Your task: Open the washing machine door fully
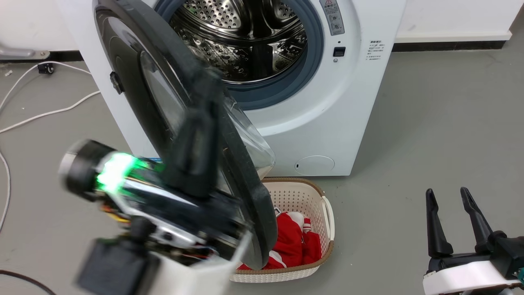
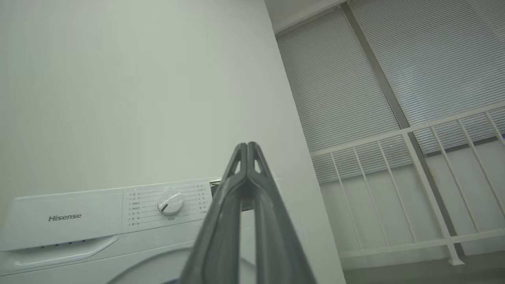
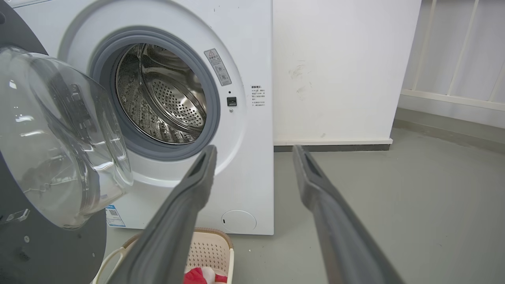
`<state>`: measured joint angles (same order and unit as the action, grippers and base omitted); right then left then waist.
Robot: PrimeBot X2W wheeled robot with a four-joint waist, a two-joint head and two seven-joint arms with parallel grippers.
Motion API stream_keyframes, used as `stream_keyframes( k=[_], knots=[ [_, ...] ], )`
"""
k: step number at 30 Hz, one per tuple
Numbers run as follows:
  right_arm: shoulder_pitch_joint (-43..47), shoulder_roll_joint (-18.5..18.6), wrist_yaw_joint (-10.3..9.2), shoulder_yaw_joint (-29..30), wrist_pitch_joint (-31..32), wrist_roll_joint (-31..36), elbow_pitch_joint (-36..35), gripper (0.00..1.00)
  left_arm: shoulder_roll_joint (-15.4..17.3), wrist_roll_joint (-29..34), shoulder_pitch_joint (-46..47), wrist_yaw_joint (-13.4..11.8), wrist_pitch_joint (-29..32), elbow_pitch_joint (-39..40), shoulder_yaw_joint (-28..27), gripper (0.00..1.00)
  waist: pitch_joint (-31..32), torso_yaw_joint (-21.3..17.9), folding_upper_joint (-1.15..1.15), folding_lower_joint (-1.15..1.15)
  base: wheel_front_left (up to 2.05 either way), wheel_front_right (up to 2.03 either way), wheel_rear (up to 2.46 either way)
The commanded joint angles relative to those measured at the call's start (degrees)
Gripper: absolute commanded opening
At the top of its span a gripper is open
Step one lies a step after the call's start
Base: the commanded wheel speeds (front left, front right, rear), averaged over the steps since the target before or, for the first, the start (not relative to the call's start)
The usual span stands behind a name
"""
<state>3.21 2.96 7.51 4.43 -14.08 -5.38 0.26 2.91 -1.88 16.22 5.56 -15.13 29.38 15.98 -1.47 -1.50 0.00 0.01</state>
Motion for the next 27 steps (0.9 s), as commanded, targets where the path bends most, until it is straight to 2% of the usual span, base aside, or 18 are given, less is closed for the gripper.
stream_keyframes(
  k=[1, 9, 13, 17, 27],
  knots=[
    [-0.7, -0.2, -0.04, 0.0, 0.1, -0.4, 0.2, 1.00, 0.0, -0.6, -1.6, 0.3, 0.0, -1.2, 1.6, 0.00, 0.0, -0.1, 0.00, -0.01, 0.00, 0.00, 0.00],
    [-0.3, -0.1, -0.04, 0.1, 0.2, -1.0, 0.7, 1.00, 0.5, -4.0, -8.0, 1.2, 6.0, -12.1, 11.8, 0.00, -0.3, -0.3, 0.00, -0.01, 0.00, 0.00, 0.00],
    [-0.9, -0.2, -0.04, -0.1, 0.1, -1.3, 1.1, 1.00, 0.9, -5.7, -11.5, 1.3, 9.9, -17.5, 14.1, 0.00, -0.7, -0.2, 0.00, -0.01, 0.00, 0.00, 0.00],
    [-1.0, -0.2, -0.04, -0.3, 0.0, -1.6, 1.6, 1.00, 0.8, -6.3, -14.0, -0.1, 12.3, -22.2, 14.8, 0.00, -0.9, 0.1, 0.00, -0.01, 0.00, 0.00, 0.00],
    [-2.0, -0.2, -0.04, -1.9, -0.2, -2.7, 3.0, 1.00, 0.4, -7.2, -10.5, -3.4, 7.2, -32.3, 13.5, 0.00, -1.4, -0.1, 0.00, -0.01, 0.00, 0.00, 0.00]
  ],
)
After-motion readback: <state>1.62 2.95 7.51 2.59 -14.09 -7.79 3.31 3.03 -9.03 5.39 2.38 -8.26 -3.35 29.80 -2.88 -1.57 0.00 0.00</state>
